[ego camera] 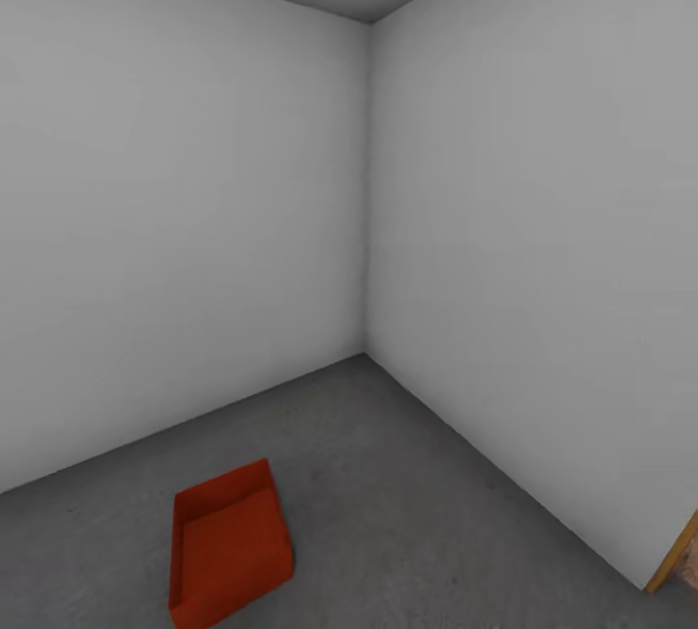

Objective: Move the two storage containers from the living room to the garage. In the garage, place one container on the floor and stack the other container on top of it (either order is fine).

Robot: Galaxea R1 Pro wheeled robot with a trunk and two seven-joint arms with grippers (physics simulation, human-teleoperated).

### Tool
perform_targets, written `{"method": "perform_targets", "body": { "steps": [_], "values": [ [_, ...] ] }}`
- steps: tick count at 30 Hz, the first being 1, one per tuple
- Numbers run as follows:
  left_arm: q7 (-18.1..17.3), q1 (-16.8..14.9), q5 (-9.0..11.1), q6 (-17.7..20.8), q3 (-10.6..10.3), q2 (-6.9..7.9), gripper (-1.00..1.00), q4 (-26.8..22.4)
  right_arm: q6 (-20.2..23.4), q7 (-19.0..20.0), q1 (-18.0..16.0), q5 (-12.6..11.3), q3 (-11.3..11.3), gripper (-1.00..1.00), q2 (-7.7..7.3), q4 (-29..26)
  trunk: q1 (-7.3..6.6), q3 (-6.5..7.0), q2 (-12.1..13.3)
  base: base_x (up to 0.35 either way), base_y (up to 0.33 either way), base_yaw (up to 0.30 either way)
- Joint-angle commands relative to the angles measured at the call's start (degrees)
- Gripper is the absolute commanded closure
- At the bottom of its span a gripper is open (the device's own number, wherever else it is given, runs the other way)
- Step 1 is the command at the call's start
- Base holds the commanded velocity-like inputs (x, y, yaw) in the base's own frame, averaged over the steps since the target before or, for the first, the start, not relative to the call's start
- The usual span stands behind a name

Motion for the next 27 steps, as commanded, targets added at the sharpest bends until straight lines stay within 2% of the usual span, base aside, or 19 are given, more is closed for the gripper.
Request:
{"method": "perform_targets", "body": {
  "steps": [1,27],
  "values": [
    [0.1,0.0,0.0,-0.1,0.4,0.00,-1.00,0.0,-0.3,0.1,-0.1,-0.2,0.3,-1.00,0.00,0.2,0.02,-0.11,-0.1,0.000,0.000,-0.300],
    [0.1,0.0,0.0,-0.1,0.4,0.00,-1.00,0.0,-0.4,0.4,-0.1,-0.1,0.3,-1.00,-0.01,0.2,0.02,-0.11,-0.1,0.000,0.000,-0.300]
  ]
}}
